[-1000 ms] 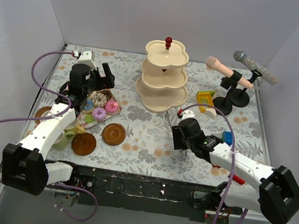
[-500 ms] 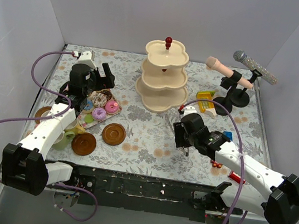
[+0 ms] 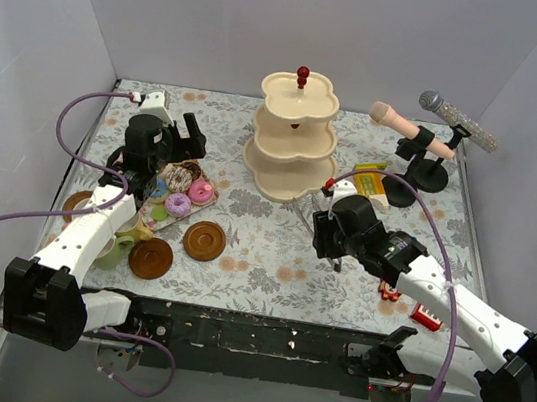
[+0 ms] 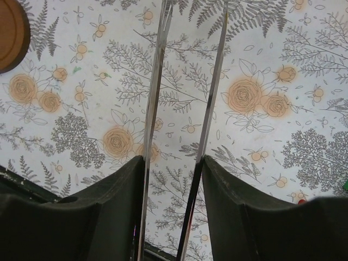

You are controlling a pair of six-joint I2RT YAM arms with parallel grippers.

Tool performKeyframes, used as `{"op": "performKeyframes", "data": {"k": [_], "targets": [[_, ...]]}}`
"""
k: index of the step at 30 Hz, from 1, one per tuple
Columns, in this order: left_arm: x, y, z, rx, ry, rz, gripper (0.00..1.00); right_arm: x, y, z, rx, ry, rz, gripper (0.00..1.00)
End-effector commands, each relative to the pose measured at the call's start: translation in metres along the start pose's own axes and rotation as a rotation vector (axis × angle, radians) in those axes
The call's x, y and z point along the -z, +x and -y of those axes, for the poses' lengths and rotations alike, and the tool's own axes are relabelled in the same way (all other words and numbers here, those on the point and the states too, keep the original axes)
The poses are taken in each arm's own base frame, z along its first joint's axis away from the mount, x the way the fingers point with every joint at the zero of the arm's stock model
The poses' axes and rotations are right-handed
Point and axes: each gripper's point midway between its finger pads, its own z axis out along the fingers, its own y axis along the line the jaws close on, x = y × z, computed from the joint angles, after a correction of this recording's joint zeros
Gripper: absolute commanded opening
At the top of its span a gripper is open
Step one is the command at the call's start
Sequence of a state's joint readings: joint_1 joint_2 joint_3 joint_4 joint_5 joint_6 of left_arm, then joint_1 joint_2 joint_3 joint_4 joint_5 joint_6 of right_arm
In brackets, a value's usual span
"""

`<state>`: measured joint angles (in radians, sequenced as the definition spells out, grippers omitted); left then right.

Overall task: Serve the afternoon tea
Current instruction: Pick up the clamp from the center of the board.

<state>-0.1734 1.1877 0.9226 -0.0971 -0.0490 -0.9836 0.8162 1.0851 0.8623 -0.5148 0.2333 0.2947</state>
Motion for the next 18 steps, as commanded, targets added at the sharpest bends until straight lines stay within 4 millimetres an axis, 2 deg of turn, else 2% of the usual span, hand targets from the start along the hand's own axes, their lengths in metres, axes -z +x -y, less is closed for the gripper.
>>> {"op": "performKeyframes", "data": {"k": [1,10,14,18], "targets": [[0.008,-0.014,-0.006,-0.004,-0.048,0.048,0.98,0.020,-0.040,-0.029,0.019,-0.118,0.130,0.54],[0.027,-0.032,-0.018,-0.021,-0.102,0.158,0.98,0.027,-0.063,-0.094,0.115,-0.278,0.271,0.52],[0.030,-0.035,-0.029,-0.014,-0.166,0.177,0.98,0.020,-0.075,-0.112,0.148,-0.297,0.311,0.52],[0.042,-0.050,-0.039,-0.005,-0.210,0.243,0.98,0.012,-0.088,-0.129,0.161,-0.339,0.359,0.51]]}}
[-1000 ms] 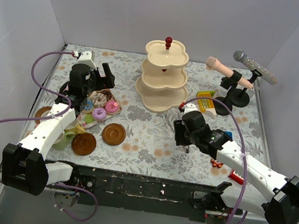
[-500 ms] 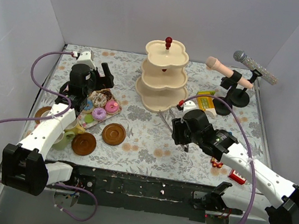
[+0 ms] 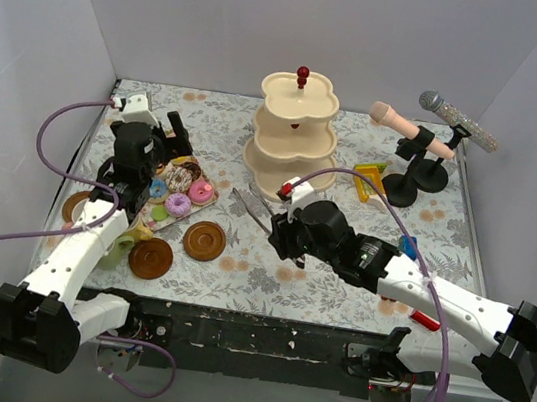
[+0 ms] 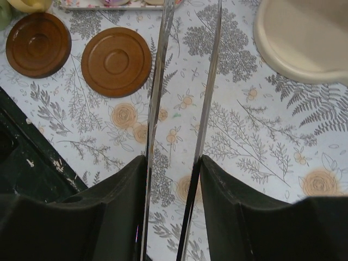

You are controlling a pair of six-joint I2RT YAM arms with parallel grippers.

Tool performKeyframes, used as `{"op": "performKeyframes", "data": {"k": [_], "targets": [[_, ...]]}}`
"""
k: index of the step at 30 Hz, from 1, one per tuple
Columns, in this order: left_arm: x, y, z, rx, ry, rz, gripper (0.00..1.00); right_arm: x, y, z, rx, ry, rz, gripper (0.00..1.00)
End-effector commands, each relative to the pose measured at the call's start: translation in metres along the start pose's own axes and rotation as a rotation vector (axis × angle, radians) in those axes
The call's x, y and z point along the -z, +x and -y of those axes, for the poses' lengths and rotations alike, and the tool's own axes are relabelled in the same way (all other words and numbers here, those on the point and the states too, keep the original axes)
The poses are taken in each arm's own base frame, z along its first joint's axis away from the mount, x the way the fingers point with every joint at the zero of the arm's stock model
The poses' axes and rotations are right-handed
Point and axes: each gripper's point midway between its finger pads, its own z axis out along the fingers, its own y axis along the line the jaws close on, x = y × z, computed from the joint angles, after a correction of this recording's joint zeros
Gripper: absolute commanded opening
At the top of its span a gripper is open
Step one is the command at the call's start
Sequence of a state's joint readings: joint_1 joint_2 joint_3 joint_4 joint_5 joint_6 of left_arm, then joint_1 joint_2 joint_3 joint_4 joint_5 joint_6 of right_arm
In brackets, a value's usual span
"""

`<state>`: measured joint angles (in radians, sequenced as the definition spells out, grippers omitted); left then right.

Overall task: Serve the afternoon tea
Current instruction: Pick up the clamp from the center of the board, then pick up the desert from the tray.

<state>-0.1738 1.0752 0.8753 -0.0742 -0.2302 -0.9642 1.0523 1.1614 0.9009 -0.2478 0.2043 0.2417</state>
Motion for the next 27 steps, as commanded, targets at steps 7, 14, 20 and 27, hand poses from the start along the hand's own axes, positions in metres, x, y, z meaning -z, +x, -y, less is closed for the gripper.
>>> {"op": "performKeyframes", "data": {"k": [7,14,20,27], "targets": [[0.016,-0.031,-0.018,-0.002,-0.064,0.131,0.98,-0.045,-0.068,-0.040,0.055,-0.122,0.204,0.51],[0.014,-0.025,-0.014,-0.006,-0.045,0.115,0.98,-0.079,-0.070,-0.046,0.080,-0.114,0.167,0.51],[0.013,-0.022,-0.012,-0.015,-0.035,0.107,0.98,-0.099,-0.065,-0.049,0.103,-0.114,0.125,0.52],[0.011,-0.018,-0.007,-0.020,-0.019,0.094,0.98,-0.112,-0.061,-0.050,0.113,-0.112,0.093,0.55]]}}
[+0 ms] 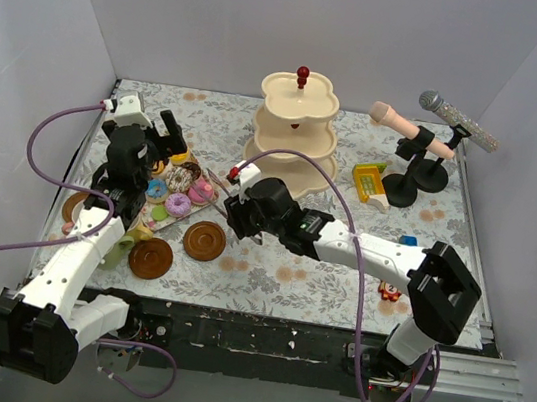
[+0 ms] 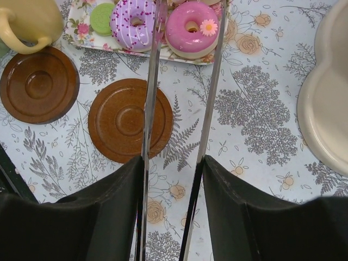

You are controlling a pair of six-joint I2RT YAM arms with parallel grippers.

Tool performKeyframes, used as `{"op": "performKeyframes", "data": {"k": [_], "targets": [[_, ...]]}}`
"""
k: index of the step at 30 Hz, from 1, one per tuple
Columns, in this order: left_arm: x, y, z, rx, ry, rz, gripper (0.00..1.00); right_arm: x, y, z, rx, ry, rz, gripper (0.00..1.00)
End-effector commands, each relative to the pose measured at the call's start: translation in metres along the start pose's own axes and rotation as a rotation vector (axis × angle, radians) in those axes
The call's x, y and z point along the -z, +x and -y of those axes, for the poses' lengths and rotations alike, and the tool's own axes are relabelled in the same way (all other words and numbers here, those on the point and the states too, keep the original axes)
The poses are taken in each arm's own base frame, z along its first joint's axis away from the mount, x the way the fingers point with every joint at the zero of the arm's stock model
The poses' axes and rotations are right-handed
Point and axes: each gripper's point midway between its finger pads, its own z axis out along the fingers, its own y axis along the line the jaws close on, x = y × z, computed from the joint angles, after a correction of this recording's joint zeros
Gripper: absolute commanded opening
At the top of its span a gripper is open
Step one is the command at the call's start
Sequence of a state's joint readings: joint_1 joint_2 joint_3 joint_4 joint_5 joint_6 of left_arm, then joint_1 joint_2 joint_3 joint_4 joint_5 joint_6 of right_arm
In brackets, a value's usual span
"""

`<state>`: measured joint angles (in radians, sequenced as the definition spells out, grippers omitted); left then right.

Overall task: Serve the afternoon tea
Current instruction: Pick up the desert from the tray.

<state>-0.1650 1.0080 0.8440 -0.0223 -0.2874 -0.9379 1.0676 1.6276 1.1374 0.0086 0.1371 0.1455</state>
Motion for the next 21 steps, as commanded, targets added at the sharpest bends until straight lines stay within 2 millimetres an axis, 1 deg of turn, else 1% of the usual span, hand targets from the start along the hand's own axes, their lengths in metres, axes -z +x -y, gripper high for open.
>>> {"op": "performKeyframes", "data": {"k": [1,5,12,19,21], "targets": [[0.000,0.006,0.005,-0.019,0.024,-0.011,0.98,-0.003,-0.032,-0.008,0.017,-0.024,0.073,0.55],[0.000,0.006,0.006,-0.019,0.027,-0.011,0.98,-0.007,-0.027,-0.009,0.021,-0.029,0.056,0.56],[0.001,0.007,0.009,-0.021,0.040,-0.014,0.98,-0.016,-0.013,-0.009,0.003,-0.048,0.015,0.57],[0.001,0.009,0.012,-0.025,0.051,-0.021,0.98,-0.020,-0.009,-0.006,-0.005,-0.034,0.009,0.58],[0.001,0.009,0.013,-0.024,0.053,-0.020,0.98,-0.019,-0.011,-0.003,-0.007,-0.025,0.015,0.58]]}}
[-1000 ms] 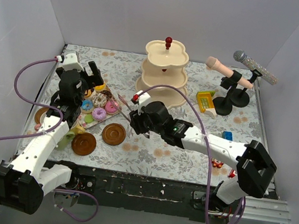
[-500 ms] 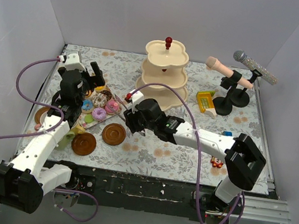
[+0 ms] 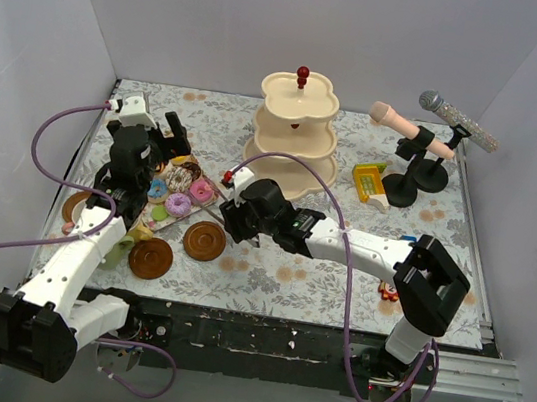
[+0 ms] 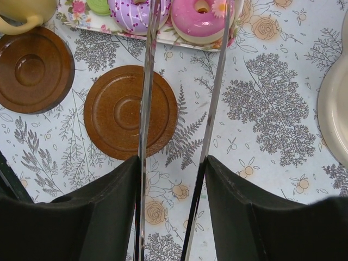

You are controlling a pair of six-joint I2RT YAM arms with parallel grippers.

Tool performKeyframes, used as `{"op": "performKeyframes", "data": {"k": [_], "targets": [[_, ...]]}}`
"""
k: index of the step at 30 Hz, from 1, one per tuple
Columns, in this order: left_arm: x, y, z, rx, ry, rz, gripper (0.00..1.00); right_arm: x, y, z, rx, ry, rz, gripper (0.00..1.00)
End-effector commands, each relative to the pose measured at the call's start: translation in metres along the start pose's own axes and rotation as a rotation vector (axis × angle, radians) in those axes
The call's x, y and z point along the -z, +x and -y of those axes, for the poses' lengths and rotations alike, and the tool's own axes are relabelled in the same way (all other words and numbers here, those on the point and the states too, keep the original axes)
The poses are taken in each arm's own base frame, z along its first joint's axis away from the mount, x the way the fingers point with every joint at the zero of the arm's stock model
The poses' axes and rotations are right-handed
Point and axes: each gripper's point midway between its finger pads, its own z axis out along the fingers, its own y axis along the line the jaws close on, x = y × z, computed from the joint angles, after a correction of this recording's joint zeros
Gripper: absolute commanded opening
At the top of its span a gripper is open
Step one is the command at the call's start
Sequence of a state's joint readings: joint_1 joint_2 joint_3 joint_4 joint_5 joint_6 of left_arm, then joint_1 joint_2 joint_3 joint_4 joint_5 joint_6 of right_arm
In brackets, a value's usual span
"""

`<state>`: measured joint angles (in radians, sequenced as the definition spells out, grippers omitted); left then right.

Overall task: Serve the afternoon tea
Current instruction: Pick up the desert from the tray.

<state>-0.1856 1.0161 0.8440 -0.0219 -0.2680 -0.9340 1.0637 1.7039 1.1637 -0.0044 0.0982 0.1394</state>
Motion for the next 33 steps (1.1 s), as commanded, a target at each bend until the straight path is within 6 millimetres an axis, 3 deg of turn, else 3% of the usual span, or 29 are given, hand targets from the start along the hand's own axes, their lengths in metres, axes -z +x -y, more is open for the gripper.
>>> {"op": "performKeyframes", "data": {"k": [1,9,33], "targets": [[0.000,0.004,0.003,-0.016,0.017,-0.004,0.98,0.003,-0.032,0.001,-0.012,0.006,0.086,0.59],[0.000,0.005,0.004,-0.018,0.021,-0.008,0.98,0.000,-0.029,0.010,-0.013,0.030,0.075,0.60],[0.000,0.006,0.005,-0.021,0.026,-0.011,0.98,-0.017,-0.018,0.005,-0.026,-0.013,0.029,0.57]]}}
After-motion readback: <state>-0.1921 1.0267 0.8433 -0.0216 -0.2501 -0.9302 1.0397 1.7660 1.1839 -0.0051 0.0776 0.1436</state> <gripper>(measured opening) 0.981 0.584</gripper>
